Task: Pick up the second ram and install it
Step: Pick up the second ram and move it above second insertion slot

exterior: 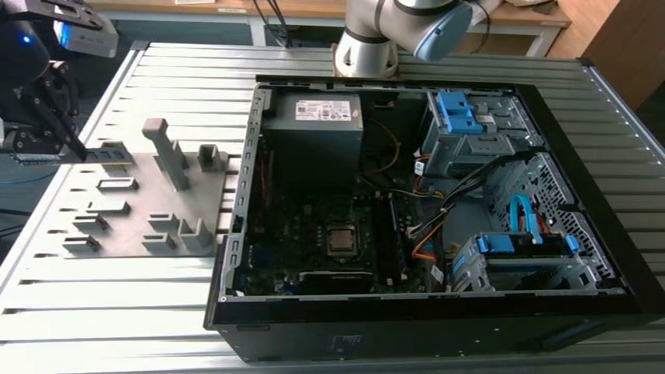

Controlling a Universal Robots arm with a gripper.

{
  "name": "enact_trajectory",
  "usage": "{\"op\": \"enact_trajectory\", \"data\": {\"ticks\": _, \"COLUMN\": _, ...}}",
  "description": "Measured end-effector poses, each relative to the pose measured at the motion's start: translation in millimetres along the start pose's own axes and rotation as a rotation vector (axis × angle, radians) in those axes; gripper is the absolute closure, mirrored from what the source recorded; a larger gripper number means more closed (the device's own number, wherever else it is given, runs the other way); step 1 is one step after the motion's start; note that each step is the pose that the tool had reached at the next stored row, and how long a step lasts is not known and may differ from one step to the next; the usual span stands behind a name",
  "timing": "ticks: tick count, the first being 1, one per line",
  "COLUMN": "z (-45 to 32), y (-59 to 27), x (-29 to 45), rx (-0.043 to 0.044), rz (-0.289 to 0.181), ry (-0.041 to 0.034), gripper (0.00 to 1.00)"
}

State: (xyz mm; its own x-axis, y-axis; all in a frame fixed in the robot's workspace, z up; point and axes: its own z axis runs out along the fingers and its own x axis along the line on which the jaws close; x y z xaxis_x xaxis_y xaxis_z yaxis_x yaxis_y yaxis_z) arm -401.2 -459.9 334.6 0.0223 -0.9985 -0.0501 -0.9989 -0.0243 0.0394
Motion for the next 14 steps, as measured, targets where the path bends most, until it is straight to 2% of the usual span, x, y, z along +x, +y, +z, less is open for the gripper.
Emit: {"op": "enact_trajectory", "data": {"ticks": 14, "z": -14.0, "y": 0.6, "x": -0.7, "rx": -0.0001, "rz": 0.000, "ry": 0.0001, "gripper": 0.86}}
